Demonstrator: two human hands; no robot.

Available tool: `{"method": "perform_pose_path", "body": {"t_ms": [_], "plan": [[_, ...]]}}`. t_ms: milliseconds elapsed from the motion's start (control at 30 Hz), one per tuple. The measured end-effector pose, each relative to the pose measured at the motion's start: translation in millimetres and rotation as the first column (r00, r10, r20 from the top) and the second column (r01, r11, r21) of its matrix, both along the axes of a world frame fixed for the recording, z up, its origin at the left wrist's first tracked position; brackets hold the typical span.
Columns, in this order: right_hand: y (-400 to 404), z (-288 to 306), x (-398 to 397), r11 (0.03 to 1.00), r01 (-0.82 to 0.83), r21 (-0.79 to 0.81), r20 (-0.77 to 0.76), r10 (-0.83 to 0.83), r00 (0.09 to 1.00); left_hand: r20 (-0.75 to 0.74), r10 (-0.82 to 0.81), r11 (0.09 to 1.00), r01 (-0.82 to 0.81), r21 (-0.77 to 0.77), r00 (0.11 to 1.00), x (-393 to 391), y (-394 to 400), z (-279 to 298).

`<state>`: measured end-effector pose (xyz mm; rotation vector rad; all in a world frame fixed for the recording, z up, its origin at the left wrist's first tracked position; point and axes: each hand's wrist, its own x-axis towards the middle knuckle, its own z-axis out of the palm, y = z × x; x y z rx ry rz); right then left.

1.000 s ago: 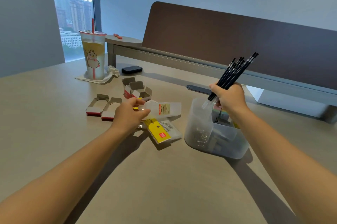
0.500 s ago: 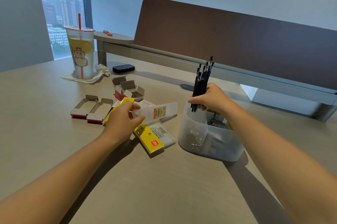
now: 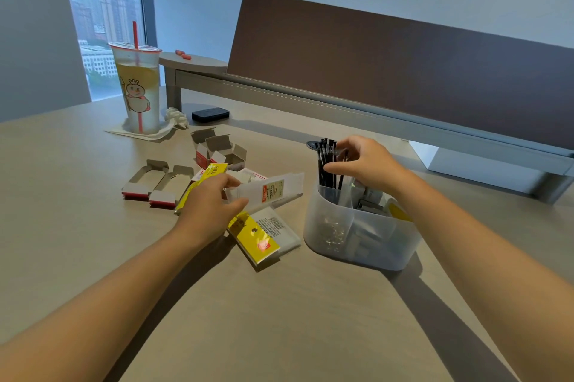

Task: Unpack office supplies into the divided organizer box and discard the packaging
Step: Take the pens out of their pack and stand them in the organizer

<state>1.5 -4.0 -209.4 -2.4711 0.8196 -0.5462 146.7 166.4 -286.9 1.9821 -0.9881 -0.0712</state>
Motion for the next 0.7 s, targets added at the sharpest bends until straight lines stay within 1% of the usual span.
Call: {"method": "perform_pose_path", "body": {"t_ms": [100, 200, 300, 400, 500, 600, 700], "plan": [[7.4, -2.2, -11.6, 0.996, 0.016, -0.082, -0.008, -0.017, 1.000, 0.096, 0.016, 0.998, -0.022, 0.063, 0.995, -2.7, 2.3, 2.0], [19.6, -4.6, -28.0, 0.983, 0.010, -0.182, -0.059, -0.021, 0.998, 0.194, 0.017, 0.995, -0.035, 0.091, 0.981, -7.5, 7.3, 5.6], [33.3, -7.1, -50.1, 0.962, 0.014, -0.274, -0.083, -0.038, 0.996, 0.287, -0.036, 0.995, 0.006, 0.104, 0.957, -20.2, 15.0, 12.0], [47.8, -9.7, -79.4, 0.945, 0.038, -0.325, -0.063, -0.062, 0.996, 0.357, -0.138, 0.988, 0.104, 0.112, 0.924, -43.8, 22.9, 18.1], [59.6, -17.2, -117.2, 0.927, 0.080, -0.365, -0.028, -0.097, 0.995, 0.378, -0.293, 0.954, 0.242, 0.177, 0.878, -79.7, 26.3, 20.6], [64.0, -33.0, -156.3, 0.929, 0.141, -0.342, -0.045, -0.166, 0.985, 0.383, -0.455, 0.887, 0.370, 0.277, 0.804, -119.6, 19.0, 19.1], [61.0, -52.5, -193.4, 0.930, 0.212, -0.300, -0.069, -0.243, 0.968, 0.381, -0.592, 0.800, 0.459, 0.386, 0.711, -159.3, 1.9, 13.7]]}}
